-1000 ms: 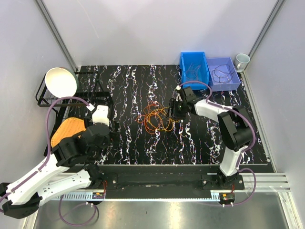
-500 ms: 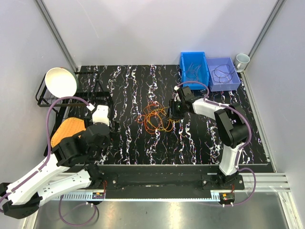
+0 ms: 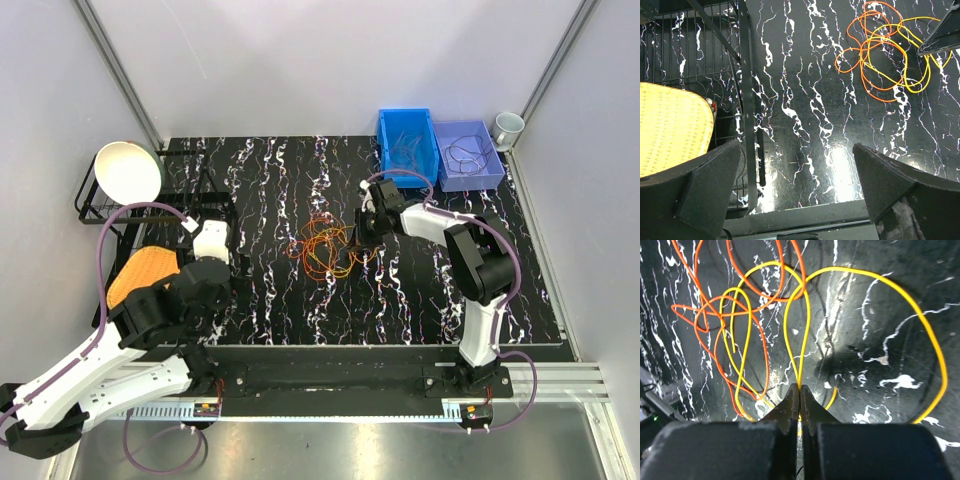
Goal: Untangle the cables
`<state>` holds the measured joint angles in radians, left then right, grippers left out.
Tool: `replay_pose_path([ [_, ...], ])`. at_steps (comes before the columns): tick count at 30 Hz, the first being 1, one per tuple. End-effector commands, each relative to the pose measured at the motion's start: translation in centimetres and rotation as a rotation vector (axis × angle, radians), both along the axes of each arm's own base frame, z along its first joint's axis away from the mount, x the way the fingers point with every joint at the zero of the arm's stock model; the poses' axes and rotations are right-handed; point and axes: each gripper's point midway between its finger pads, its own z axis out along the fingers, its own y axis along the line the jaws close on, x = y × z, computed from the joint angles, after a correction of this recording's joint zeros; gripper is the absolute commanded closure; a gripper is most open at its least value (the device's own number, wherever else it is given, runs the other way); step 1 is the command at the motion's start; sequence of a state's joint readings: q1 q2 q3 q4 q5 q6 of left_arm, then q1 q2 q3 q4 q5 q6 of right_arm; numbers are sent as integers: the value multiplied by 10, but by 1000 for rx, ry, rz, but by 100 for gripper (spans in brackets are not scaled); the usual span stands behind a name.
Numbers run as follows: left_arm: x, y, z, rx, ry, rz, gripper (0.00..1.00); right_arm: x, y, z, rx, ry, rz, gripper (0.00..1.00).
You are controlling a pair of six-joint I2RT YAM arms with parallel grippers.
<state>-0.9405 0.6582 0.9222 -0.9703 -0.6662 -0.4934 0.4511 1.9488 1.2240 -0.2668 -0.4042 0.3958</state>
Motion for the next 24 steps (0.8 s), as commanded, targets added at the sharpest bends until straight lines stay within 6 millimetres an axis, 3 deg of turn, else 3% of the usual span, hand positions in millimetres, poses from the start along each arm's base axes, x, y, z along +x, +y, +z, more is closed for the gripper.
replay_pose_path([
  [1,5,-2,7,-27,-34,8,1,1,17,21,77,-23,73,100],
  [6,5,-2,9,-34,-40,8,1,6,29,74,171,-80,77,100],
  [9,5,-2,9,-35,-40,10,1,11,33,127,210,-150,86,100],
  [13,5,-3,8,-34,-38,5,1,13,35,224,282,-302,108,100],
  [17,5,-3,7,-29,-34,6,1,-11,38,316,418,-423,174,100],
  [20,5,-4,7,-31,-33,5,1,-28,33,365,483,-508,187,100],
  [24,5,-6,4,-24,-20,0,1,-38,23,374,475,-553,162,100],
])
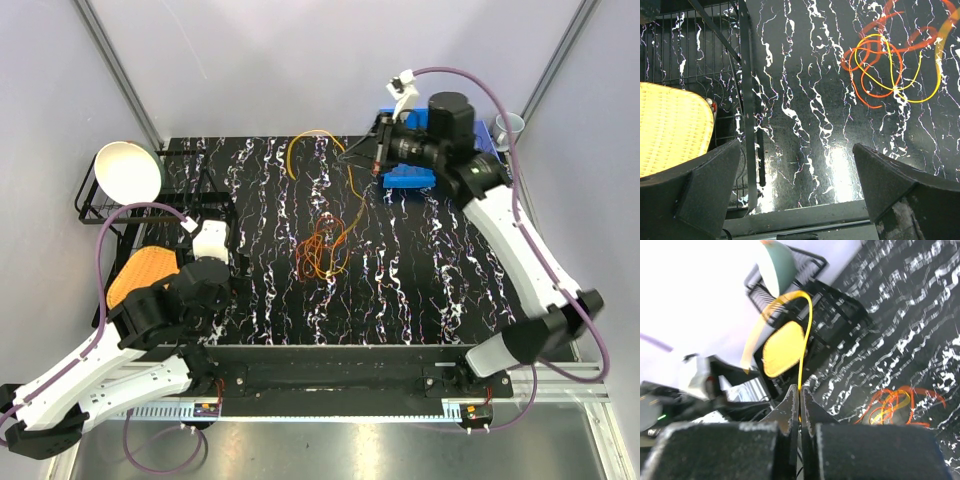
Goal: Untangle the cables
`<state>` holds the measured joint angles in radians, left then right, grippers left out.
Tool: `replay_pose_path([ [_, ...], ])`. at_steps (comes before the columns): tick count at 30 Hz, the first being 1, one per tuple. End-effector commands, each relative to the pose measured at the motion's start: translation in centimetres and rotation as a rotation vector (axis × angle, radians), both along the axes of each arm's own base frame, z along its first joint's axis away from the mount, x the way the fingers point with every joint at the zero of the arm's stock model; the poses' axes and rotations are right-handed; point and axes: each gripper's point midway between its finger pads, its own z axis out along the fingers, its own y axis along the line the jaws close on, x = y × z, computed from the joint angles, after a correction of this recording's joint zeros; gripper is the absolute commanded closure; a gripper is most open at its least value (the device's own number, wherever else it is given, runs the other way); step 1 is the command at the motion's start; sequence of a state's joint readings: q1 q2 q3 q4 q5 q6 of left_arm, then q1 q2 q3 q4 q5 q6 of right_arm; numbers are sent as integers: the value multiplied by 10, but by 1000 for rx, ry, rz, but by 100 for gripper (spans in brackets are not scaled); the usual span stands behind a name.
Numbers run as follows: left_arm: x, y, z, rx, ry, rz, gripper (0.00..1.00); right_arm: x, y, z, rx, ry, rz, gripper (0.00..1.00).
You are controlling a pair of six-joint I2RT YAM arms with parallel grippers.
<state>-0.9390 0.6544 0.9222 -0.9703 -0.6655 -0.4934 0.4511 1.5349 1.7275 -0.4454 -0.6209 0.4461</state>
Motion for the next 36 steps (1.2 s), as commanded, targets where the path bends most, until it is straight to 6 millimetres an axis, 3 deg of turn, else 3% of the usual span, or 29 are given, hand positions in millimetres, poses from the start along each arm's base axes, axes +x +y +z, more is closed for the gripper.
replay_pose_path([
  [1,6,-9,2,-18,-11,-6,1,-20,-6,-6,-4,33,7,100],
  [3,6,-13,0,-14,5,-18,1,-20,-8,-32,-36,89,-10,100],
  [5,7,-20,-1,-24,30,-21,1,-25,-11,-45,-49,119,-14,100],
  [6,7,-25,-2,-41,41,-24,1,-27,-14,-64,-72,153,-22,100],
  [8,8,-47,-7,-103,73,-72,1,-27,-25,-78,-109,157,-90,100],
  [9,11,-59,-4,-148,64,-87,1,-28,-33,-100,-154,196,-124,100],
  [11,13,-75,-15,-162,98,-115,2,-23,-51,-121,-224,214,-231,100],
  [12,18,-85,-13,-190,90,-124,3,-28,-57,-143,-269,261,-251,100],
  [13,19,-95,-23,-185,124,-144,5,-28,-62,-152,-289,275,-270,100],
  [15,24,-115,-23,-222,128,-179,8,-32,-71,-178,-339,322,-309,100],
  [16,24,-128,-33,-217,169,-208,9,-32,-75,-186,-354,338,-327,100],
  [18,27,-148,-36,-244,178,-245,11,-32,-86,-207,-404,377,-391,100],
  [19,28,-159,-48,-228,214,-259,12,-30,-92,-214,-426,386,-424,100],
  [21,28,-178,-51,-230,222,-289,14,-25,-109,-229,-485,399,-520,100],
  [22,28,-186,-63,-204,252,-296,14,-23,-114,-233,-505,401,-547,100],
  [26,30,-216,-79,-160,283,-336,17,-16,-136,-243,-567,393,-669,100],
  [30,32,-237,-105,-121,331,-360,21,-15,-145,-245,-568,401,-727,100],
  [36,39,-262,-124,-104,361,-399,26,-17,-146,-252,-577,416,-714,100],
])
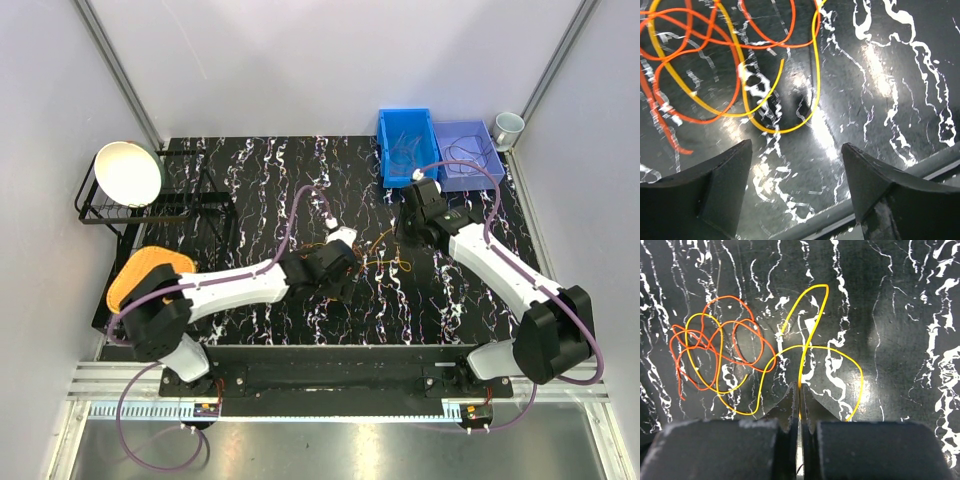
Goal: Untangle the cables
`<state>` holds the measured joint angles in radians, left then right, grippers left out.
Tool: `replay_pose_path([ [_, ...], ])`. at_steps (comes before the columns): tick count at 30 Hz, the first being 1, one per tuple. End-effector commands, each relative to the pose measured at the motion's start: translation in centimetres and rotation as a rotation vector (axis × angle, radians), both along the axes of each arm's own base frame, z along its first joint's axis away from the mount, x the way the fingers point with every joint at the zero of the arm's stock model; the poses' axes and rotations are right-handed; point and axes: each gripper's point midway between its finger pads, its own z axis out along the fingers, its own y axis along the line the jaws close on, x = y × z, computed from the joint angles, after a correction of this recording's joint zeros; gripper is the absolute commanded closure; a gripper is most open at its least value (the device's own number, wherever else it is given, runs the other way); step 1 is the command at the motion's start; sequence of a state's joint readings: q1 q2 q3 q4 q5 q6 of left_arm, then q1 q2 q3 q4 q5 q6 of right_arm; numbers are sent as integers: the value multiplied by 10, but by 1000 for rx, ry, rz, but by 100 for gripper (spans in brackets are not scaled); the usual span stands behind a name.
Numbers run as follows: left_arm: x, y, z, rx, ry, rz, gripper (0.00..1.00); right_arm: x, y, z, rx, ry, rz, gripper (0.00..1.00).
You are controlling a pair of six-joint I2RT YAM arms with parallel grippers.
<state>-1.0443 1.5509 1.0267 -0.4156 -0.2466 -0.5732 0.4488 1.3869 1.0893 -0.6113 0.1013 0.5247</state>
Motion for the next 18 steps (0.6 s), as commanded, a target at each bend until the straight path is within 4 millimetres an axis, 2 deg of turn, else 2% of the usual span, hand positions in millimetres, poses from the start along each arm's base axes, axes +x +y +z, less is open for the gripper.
replay_pose_path([
  [1,15,-41,17,-98,-37,-48,28,3,-8,3,-14,-26,-40,100],
  [9,21,-56,-17,-44,-4,-66,33,4,-10,0,-26,-22,-15,100],
  [18,27,-59,-43,-2,5,-58,50,7,-10,-2,-25,-17,10,100],
])
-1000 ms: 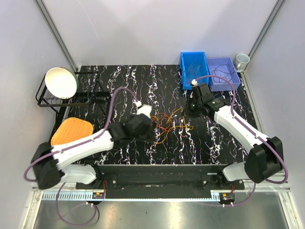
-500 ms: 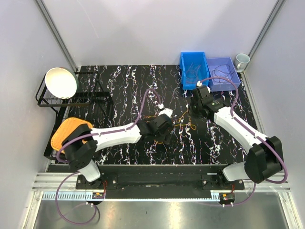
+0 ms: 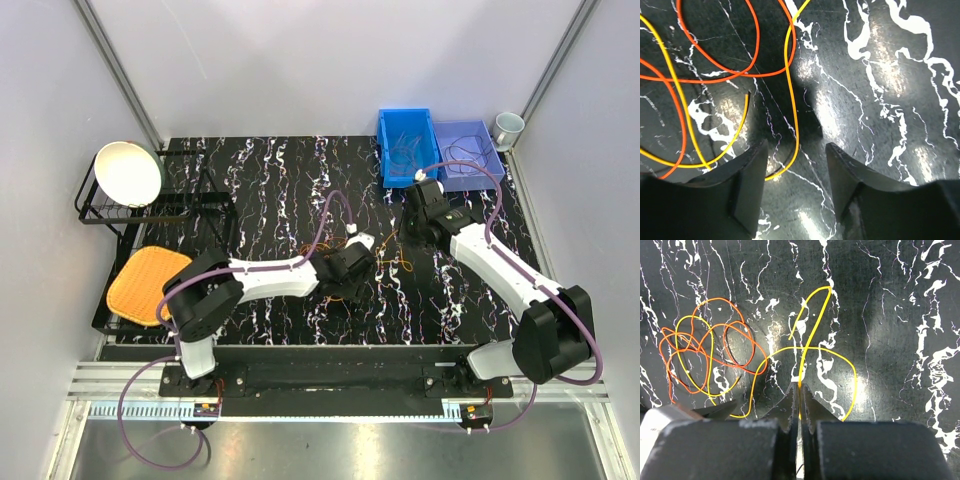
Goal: Untangle the cables
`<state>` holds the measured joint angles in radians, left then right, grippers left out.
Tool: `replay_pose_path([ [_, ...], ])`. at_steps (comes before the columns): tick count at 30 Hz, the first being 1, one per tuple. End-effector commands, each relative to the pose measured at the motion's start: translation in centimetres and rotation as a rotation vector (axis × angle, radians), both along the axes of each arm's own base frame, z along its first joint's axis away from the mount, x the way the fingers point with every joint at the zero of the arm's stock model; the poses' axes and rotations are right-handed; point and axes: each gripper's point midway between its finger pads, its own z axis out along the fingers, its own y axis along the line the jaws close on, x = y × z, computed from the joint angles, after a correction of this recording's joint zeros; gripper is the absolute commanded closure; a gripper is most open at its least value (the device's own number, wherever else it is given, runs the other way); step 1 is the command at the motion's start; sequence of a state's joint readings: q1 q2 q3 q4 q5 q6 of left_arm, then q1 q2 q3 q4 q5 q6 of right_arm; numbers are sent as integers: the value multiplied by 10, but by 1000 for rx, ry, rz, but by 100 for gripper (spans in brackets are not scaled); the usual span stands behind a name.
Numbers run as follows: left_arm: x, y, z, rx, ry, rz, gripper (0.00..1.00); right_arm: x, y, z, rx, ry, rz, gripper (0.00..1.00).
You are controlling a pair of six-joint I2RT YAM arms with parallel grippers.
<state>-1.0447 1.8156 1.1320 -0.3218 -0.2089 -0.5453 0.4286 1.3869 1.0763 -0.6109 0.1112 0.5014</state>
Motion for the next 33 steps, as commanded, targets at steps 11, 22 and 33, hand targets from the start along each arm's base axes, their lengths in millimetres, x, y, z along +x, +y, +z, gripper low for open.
replay_pose_path([
  [11,15,-19,24,-31,-61,-22,100,7,4,8,40,-13,51,99],
  [22,33,2,250,-203,-215,-18,100,16,-3,67,103,-154,38,28],
  [33,43,44,476,-595,-507,-38,100,-5,-9,149,212,-400,36,27],
])
